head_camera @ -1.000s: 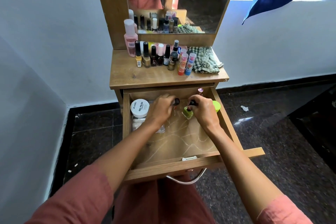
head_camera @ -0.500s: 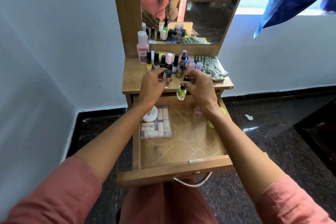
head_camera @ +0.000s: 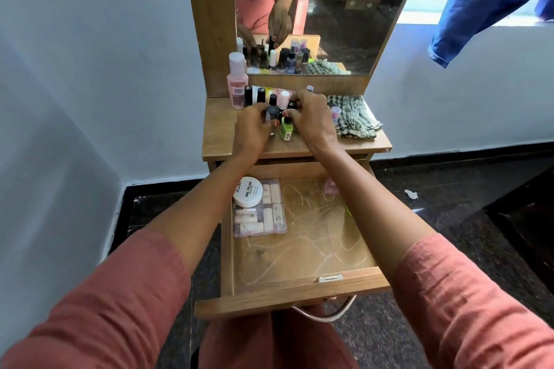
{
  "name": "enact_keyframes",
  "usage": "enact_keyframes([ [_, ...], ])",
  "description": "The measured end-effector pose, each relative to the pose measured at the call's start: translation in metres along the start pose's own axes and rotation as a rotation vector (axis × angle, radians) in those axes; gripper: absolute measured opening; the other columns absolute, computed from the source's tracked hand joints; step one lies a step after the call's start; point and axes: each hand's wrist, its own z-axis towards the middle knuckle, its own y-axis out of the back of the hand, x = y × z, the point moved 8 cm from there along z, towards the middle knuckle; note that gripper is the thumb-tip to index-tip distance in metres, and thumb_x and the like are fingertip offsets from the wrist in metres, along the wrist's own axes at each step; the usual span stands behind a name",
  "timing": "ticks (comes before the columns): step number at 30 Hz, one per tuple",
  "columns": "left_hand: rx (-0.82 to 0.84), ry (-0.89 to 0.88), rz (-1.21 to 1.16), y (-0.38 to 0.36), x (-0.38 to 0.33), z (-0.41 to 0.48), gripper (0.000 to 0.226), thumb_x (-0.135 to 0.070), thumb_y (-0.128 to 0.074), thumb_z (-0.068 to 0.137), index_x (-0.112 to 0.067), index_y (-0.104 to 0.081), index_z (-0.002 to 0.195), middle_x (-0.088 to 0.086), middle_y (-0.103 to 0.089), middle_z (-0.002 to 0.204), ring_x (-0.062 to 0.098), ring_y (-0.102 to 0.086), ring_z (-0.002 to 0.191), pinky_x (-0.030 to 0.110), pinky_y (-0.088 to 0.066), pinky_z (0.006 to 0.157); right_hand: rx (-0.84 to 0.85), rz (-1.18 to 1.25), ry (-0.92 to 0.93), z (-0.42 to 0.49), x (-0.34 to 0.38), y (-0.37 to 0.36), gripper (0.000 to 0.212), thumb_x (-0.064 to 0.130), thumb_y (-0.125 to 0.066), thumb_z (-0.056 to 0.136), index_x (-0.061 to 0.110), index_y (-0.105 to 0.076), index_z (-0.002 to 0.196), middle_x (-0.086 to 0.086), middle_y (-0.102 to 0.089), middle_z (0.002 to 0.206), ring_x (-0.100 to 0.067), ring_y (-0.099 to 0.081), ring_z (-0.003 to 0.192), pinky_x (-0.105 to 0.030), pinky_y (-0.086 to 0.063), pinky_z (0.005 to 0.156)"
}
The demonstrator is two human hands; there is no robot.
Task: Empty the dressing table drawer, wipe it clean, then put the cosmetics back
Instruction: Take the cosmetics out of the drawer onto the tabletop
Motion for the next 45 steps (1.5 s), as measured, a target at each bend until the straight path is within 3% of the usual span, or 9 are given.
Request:
enact_keyframes([
  [4, 0.009, 0.002, 0.007, -0.002, 0.004, 0.002, 0.031, -0.011, -0.063, 0.084, -0.008, -0.061, 0.114, 0.010, -0.066, 0.111, 0.021, -0.061, 0.100, 0.022, -0.043, 0.080, 0.004, 0.015, 0.006, 0.002, 0.001, -0.005, 0.022, 0.007, -0.062, 0.084, -0.001, -0.062, 0.104, -0.019, -0.068, 0.099, -0.031, -0.063, 0.095, -0.047, -0.050, 0.084],
  [10, -0.026, -0.025, 0.046, -0.002, -0.001, 0.004, 0.028, -0.010, -0.063, 0.085, -0.006, -0.061, 0.113, 0.012, -0.062, 0.113, 0.020, -0.060, 0.100, 0.023, -0.047, 0.081, -0.034, 0.014, 0.018, 0.005, 0.003, -0.007, 0.022, 0.009, -0.062, 0.085, 0.001, -0.062, 0.105, -0.016, -0.068, 0.100, -0.026, -0.063, 0.094, -0.036, -0.050, 0.079],
  [15, -0.050, -0.015, 0.046, 0.000, -0.002, 0.003, 0.031, -0.008, -0.064, 0.083, -0.006, -0.059, 0.114, 0.012, -0.059, 0.116, 0.021, -0.059, 0.103, 0.023, -0.046, 0.085, 0.013, 0.028, 0.003, 0.004, -0.001, -0.010, 0.036, 0.005, -0.062, 0.084, 0.000, -0.056, 0.119, -0.020, -0.067, 0.105, -0.030, -0.063, 0.099, -0.045, -0.051, 0.087],
  [18, -0.066, -0.005, 0.022, 0.004, -0.003, 0.000, 0.033, -0.006, -0.064, 0.083, -0.005, -0.058, 0.115, 0.012, -0.059, 0.115, 0.020, -0.059, 0.103, 0.021, -0.045, 0.084, 0.019, 0.027, 0.004, 0.002, -0.003, -0.007, 0.043, 0.002, -0.060, 0.085, 0.001, -0.050, 0.127, -0.020, -0.065, 0.111, -0.030, -0.062, 0.103, -0.044, -0.051, 0.090],
  [26, -0.112, -0.043, -0.043, 0.011, -0.008, -0.022, 0.027, 0.003, -0.062, 0.080, -0.003, -0.060, 0.107, 0.013, -0.060, 0.106, 0.019, -0.058, 0.095, 0.019, -0.047, 0.081, -0.053, 0.077, 0.053, -0.024, -0.011, 0.017, 0.022, 0.000, -0.057, 0.086, -0.001, -0.063, 0.107, -0.017, -0.066, 0.103, -0.021, -0.064, 0.093, -0.029, -0.052, 0.087],
  [29, -0.106, -0.101, -0.097, 0.006, -0.014, -0.040, 0.020, 0.006, -0.059, 0.081, -0.001, -0.062, 0.100, 0.014, -0.062, 0.099, 0.019, -0.058, 0.089, 0.025, -0.049, 0.080, -0.071, 0.091, 0.048, -0.039, -0.025, 0.026, 0.016, -0.001, -0.058, 0.085, -0.001, -0.065, 0.099, -0.015, -0.069, 0.097, -0.014, -0.064, 0.085, -0.023, -0.052, 0.081],
  [33, -0.034, -0.114, -0.129, -0.018, -0.012, -0.066, 0.015, 0.006, -0.055, 0.084, 0.000, -0.063, 0.095, 0.015, -0.063, 0.093, 0.019, -0.058, 0.084, 0.028, -0.051, 0.077, -0.107, 0.124, -0.051, -0.062, -0.062, 0.037, 0.015, -0.002, -0.060, 0.083, -0.002, -0.067, 0.096, -0.017, -0.070, 0.096, -0.014, -0.062, 0.083, -0.023, -0.051, 0.080],
  [38, 0.130, -0.060, -0.065, -0.062, 0.007, -0.087, 0.024, 0.010, -0.050, 0.081, 0.001, -0.065, 0.097, 0.016, -0.067, 0.094, 0.023, -0.062, 0.087, 0.018, -0.044, 0.075, -0.152, 0.149, -0.223, -0.090, -0.123, 0.045, 0.013, 0.000, -0.065, 0.079, -0.001, -0.069, 0.091, -0.018, -0.070, 0.093, -0.018, -0.063, 0.080, -0.007, -0.040, 0.067],
  [45, 0.384, -0.013, 0.037, -0.119, 0.010, -0.093, 0.042, 0.009, -0.054, 0.081, -0.001, -0.055, 0.122, 0.017, -0.058, 0.124, 0.026, -0.054, 0.116, 0.031, -0.041, 0.101, 0.118, -0.110, -0.230, -0.109, -0.166, 0.027, 0.056, 0.011, -0.078, 0.068, 0.006, -0.058, 0.120, -0.016, -0.055, 0.123, -0.031, -0.048, 0.115, -0.033, -0.035, 0.101],
])
